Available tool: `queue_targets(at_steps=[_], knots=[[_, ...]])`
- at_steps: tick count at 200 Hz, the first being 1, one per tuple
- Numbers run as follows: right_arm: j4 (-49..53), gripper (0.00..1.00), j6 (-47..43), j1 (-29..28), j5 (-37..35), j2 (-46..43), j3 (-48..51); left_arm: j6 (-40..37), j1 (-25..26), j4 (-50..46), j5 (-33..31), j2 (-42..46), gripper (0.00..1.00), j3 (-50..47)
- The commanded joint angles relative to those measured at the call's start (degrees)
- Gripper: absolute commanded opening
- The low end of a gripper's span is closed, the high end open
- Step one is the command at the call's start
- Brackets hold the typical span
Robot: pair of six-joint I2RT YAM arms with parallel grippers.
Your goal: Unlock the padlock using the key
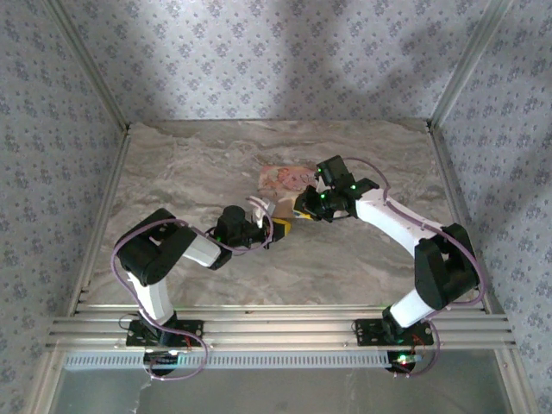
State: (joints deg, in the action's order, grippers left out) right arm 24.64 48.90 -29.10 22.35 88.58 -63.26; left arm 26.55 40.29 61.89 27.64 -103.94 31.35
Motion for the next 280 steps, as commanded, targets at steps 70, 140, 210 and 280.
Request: queue_targets(at_steps=[70,140,210,280], knots=[[-1.43,0.00,-0.20,0.19,1.07,-2.09,-0.35,-0.80,0.57,2.30,-0.48,3.57,0.00,0.05],[-1.72,0.00,0.34,-0.25,1.99,-2.18,-0.50,0.83,0.56,2.74,-0.52,1.88,0.00,2.19],[-1.19,0.00,0.28,-0.86,2.28,-1.94,-0.68,0.70,0.51,-1.18,-2.02,2.34,0.00,3.85],[0.65,0.00,-1.02,-1.69,3.34,-0.38,-1.05,1.90,0.40,1.32,-1.72,3.64,0.00,4.04]])
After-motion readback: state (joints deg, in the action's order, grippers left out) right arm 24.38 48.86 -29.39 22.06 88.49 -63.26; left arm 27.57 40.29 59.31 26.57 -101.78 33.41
